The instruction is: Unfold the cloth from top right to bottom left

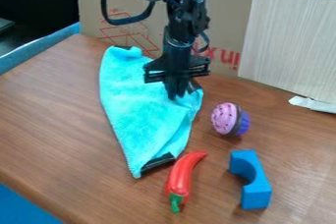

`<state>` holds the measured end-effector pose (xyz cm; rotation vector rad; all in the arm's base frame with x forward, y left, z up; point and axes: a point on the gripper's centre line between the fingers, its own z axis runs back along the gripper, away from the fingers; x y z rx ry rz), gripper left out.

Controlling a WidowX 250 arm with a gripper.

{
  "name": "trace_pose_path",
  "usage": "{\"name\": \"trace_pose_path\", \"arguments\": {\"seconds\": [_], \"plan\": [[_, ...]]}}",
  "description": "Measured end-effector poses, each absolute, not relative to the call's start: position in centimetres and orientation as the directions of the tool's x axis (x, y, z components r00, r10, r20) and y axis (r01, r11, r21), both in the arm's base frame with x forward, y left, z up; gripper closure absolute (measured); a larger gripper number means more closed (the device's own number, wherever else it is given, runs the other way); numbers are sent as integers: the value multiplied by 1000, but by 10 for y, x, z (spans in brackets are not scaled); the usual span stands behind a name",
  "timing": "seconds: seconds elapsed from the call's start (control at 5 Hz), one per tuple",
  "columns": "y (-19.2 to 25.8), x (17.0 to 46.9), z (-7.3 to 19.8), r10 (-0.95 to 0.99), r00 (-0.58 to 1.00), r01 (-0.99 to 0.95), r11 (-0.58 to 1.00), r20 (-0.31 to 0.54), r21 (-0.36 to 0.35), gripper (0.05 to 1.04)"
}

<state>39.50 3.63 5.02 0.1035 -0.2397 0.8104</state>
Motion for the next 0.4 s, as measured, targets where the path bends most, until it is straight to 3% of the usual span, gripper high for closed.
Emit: {"name": "trace_pose_path", "arguments": {"seconds": [0.4], "plan": [[46,382,90,709,670,-710,699,218,-91,1030]]}}
